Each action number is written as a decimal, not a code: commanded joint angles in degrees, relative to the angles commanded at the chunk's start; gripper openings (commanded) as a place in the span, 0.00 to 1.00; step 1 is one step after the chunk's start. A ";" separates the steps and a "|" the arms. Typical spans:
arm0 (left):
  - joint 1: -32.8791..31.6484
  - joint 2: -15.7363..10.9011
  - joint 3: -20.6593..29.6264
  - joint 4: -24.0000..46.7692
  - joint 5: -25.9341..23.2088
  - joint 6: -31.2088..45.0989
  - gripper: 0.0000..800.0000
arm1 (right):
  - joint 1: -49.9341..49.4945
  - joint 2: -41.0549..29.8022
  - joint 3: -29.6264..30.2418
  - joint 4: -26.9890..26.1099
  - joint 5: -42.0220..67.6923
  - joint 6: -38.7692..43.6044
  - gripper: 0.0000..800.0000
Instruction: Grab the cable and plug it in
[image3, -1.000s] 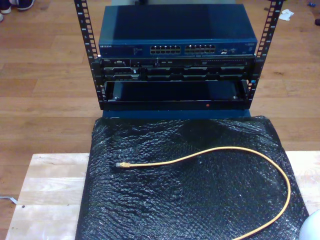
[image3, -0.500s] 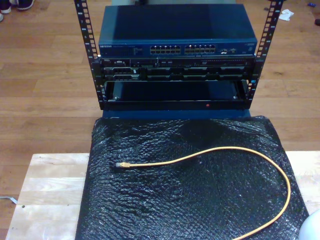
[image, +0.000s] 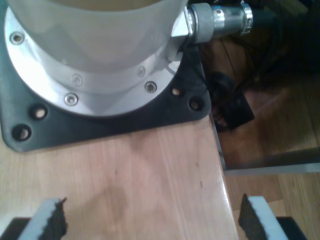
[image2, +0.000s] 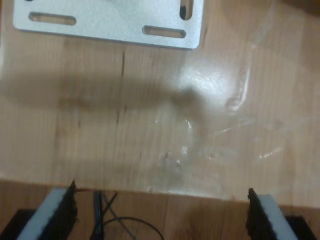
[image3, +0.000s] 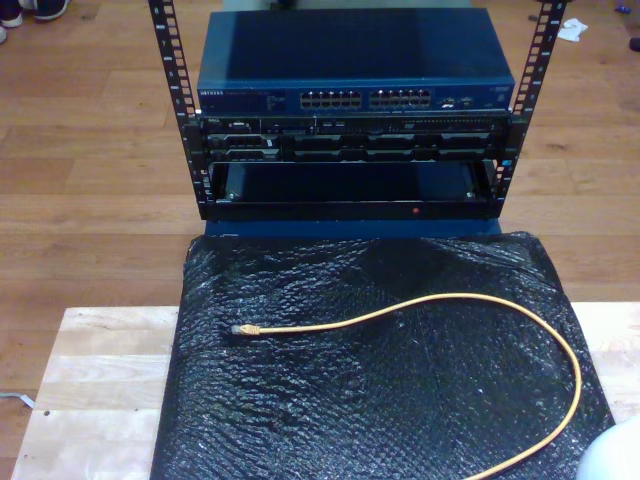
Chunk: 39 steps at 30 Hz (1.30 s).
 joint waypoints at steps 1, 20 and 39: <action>0.00 0.00 -0.70 -0.09 0.35 0.00 1.00 | 0.00 0.00 -0.70 0.00 0.35 0.53 1.00; -4.48 0.35 -16.00 -9.49 17.49 -2.02 1.00 | 3.96 1.76 -11.78 2.02 6.86 17.49 1.00; -19.78 0.62 -20.22 -19.96 21.80 -21.27 1.00 | 20.57 7.91 -24.70 9.76 15.65 41.93 1.00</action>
